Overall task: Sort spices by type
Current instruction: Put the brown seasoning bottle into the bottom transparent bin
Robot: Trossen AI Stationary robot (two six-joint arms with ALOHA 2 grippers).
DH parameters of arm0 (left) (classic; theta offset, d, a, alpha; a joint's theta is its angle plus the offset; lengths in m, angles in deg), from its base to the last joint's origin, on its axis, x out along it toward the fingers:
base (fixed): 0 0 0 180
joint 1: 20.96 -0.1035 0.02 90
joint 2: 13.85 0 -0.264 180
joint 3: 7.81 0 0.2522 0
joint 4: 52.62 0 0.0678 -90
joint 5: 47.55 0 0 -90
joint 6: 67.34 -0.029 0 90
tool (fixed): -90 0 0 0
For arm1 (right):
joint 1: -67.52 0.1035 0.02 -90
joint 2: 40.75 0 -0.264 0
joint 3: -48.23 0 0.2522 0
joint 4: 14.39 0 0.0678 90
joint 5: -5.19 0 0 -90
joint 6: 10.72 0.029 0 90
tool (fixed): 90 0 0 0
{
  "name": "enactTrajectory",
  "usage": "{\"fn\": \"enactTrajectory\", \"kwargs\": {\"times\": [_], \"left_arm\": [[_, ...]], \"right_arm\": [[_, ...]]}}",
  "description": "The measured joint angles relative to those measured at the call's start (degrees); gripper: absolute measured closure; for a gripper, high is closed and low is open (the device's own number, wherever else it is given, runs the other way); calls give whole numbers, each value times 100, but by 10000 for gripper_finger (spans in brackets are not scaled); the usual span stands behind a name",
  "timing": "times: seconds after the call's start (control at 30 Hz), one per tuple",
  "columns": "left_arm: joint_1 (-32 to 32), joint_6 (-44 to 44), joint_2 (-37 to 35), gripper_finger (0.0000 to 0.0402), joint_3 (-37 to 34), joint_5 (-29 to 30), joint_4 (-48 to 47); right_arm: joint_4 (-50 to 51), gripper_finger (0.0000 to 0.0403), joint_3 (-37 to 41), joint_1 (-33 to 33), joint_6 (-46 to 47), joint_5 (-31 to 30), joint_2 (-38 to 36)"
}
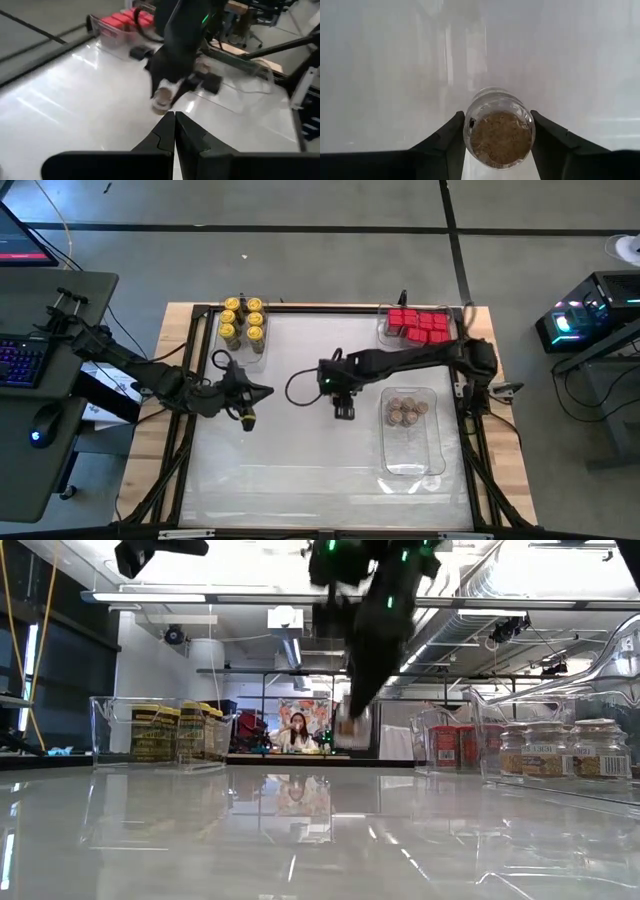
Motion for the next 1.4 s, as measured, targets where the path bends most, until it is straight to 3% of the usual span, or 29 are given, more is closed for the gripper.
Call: {"fn": "enactTrajectory", "kwargs": {"times": [0.13,0.3,0.5,0.63,0.8,1.13,1.4], "left_arm": [[-49,-276,0,402,2,371,12],[-349,-392,0,401,2,525,31],[-753,-392,0,401,2,487,75],[-969,-414,0,401,2,479,75],[-1115,-583,0,402,2,431,76],[-1143,-582,0,402,2,309,78],[-1143,-535,0,402,2,314,81]], "right_arm": [[691,232,-197,0,103,-21,-581],[1388,232,221,188,1126,-81,-1896],[1883,232,1392,1100,3008,-186,-3651],[2303,232,2005,1906,3949,-64,-4374],[2578,232,2848,2426,4252,175,-4524],[1845,232,4239,2354,3880,128,-4487],[1553,232,4541,2262,3802,-186,-4487]]}}
